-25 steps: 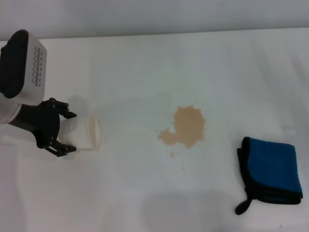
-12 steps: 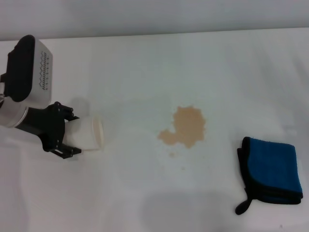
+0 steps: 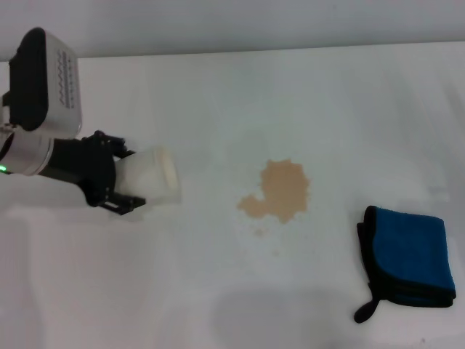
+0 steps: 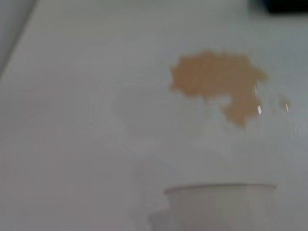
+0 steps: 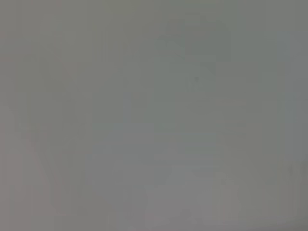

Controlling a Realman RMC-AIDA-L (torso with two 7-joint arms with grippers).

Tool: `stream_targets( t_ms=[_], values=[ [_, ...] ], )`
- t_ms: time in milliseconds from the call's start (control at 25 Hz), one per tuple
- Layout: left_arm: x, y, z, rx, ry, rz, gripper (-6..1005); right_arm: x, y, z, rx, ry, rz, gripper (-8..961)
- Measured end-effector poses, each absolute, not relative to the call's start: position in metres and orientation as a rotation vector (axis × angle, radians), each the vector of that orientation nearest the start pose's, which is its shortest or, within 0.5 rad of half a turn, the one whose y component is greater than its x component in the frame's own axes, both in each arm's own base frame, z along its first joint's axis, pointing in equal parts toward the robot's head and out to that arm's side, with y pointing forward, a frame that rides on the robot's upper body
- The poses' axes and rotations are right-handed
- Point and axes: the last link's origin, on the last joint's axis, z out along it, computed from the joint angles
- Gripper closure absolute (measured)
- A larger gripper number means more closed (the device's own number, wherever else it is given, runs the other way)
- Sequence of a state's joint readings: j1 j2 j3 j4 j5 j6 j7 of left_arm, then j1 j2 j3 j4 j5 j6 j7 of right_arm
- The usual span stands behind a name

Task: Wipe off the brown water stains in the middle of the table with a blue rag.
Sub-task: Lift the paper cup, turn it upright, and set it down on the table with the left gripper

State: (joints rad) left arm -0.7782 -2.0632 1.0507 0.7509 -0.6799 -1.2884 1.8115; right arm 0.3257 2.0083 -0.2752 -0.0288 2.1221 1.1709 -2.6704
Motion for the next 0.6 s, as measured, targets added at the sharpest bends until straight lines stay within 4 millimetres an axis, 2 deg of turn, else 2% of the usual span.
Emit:
stream_targets(
  t_ms=[320,600],
  values=[
    [-0.203,0.395,-0.024,-2.87,0.089,-0.039,200,0.425,0.281,0.065,-1.306,0.788,0.631,158],
    [-0.202,0.392,-0.009,-2.737,-0.03,-0.392,199,0.427,0.282,0.067,-1.308,0.786,0.61,158]
  ],
)
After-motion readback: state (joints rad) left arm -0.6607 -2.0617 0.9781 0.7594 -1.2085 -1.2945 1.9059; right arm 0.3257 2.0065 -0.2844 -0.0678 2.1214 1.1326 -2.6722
